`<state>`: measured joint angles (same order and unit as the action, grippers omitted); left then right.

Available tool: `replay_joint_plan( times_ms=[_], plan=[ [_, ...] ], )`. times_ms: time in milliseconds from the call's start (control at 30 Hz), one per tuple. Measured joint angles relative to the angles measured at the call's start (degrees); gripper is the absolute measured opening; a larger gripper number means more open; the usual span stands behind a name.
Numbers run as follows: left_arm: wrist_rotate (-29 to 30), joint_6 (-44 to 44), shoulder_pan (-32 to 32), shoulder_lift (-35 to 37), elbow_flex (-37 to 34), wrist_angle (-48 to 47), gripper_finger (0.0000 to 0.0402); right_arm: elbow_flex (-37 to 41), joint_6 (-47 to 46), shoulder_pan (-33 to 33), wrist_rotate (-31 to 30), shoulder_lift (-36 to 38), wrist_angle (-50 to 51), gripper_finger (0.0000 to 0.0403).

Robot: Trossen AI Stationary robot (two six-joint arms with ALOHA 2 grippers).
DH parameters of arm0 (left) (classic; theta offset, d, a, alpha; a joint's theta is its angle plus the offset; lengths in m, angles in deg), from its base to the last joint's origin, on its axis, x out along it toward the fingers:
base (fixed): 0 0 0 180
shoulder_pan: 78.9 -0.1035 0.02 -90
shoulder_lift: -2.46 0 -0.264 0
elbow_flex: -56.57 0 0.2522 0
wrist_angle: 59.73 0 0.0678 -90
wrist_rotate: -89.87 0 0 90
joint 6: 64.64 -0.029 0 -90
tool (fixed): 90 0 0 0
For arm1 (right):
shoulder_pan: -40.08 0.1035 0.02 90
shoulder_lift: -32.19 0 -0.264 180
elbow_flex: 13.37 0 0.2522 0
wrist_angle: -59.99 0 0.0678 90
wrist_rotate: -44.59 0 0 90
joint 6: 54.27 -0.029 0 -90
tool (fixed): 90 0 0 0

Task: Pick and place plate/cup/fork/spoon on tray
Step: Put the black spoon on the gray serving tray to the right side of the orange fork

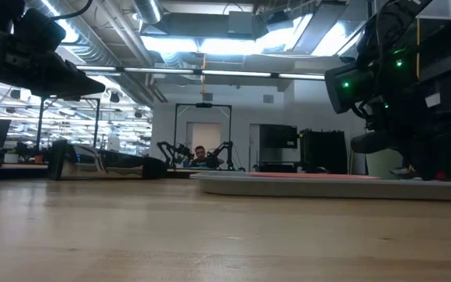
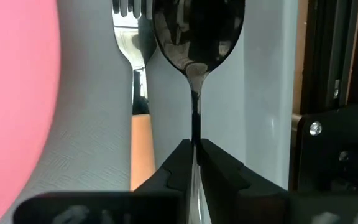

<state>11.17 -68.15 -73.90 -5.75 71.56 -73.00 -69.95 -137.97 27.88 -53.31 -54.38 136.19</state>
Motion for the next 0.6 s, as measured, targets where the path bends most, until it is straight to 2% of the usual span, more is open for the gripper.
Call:
replay_joint_plan(
  times_ms=[600],
  plan=[
    [0.00,-0.02,0.01,0.01,0.00,0.00,0.0000,0.01,0.00,0.00,-0.06,0.00,0.07,0.0038]
  ],
)
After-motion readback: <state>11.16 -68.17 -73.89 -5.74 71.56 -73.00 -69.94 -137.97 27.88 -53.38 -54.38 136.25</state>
